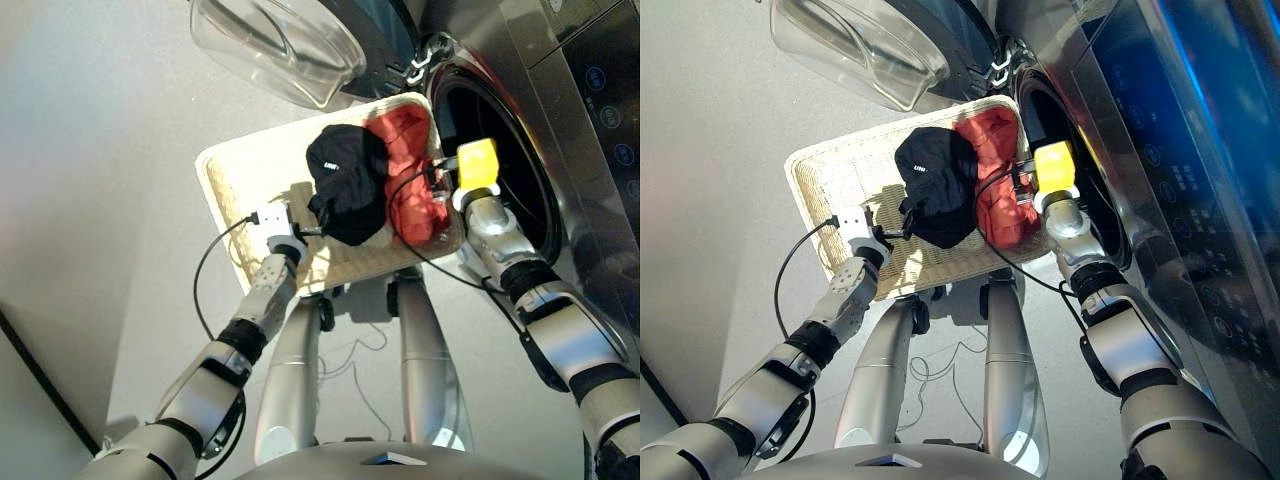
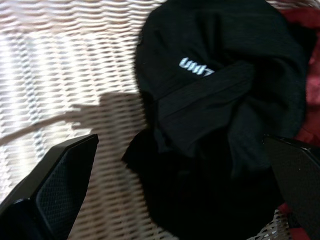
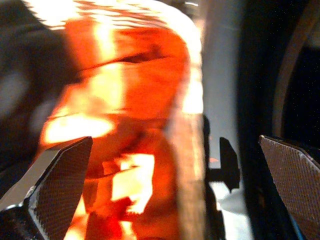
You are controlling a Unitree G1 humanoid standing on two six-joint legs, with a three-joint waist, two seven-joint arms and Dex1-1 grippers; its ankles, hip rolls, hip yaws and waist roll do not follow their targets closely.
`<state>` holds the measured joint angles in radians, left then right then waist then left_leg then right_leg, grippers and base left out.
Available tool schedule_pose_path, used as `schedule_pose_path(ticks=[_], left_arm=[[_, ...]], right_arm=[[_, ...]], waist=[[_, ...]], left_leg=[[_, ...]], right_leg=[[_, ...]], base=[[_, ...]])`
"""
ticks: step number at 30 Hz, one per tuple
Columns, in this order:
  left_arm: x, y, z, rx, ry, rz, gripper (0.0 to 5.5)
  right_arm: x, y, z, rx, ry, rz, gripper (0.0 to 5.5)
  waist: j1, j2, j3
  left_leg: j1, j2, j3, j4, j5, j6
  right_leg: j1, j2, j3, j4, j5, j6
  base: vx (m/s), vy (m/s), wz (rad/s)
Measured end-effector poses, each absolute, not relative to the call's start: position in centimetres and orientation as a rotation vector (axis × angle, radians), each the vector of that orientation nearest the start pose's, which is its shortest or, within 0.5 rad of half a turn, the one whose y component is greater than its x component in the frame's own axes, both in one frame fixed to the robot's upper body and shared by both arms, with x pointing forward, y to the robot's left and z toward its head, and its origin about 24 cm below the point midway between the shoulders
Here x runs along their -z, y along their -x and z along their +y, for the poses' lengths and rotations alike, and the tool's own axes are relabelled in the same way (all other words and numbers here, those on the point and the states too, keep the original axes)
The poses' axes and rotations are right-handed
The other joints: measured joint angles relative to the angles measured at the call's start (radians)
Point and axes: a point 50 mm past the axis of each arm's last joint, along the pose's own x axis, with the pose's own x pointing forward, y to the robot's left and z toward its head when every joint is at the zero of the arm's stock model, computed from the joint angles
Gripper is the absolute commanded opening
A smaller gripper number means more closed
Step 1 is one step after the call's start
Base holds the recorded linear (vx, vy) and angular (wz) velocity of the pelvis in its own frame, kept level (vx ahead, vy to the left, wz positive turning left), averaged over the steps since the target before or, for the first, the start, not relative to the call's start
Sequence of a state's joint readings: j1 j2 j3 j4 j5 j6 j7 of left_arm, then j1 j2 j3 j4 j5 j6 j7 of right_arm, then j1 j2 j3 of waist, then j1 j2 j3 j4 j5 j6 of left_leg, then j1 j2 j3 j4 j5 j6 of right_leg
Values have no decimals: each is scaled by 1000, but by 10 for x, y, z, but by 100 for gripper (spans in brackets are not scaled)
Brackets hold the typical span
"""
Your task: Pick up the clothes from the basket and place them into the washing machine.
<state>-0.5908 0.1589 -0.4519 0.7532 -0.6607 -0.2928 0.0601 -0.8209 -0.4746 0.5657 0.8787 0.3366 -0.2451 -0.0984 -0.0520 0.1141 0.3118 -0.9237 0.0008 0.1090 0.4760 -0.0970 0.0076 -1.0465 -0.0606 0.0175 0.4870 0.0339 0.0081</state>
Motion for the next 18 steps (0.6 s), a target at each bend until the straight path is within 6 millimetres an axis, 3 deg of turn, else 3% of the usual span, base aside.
schedule_pose_path(ticks=[7, 11, 18], left_arm=[[-44, -348, 91, 212, 153, 70, 550], [-45, -350, 92, 202, 130, 73, 550], [-53, -358, 92, 201, 96, 62, 550]], right_arm=[[-93, -370, -135, -295, 529, -119, 550], [-100, -365, -116, -360, 583, -189, 550], [-104, -362, -109, -347, 699, -264, 550]], waist=[[-8, -32, -15], [-23, -44, -21], [-51, -56, -15]], left_leg=[[-15, 7, 7, -2, -1, -1], [-45, 14, 11, 9, -4, -2], [-122, 30, 34, 53, -19, 1]], right_leg=[[-12, 10, 6, -20, 9, 0], [-37, 20, 13, -30, 18, 1], [-108, 38, 39, -33, 36, 4]], base=[[0, 0, 0], [0, 0, 0], [0, 0, 0]])
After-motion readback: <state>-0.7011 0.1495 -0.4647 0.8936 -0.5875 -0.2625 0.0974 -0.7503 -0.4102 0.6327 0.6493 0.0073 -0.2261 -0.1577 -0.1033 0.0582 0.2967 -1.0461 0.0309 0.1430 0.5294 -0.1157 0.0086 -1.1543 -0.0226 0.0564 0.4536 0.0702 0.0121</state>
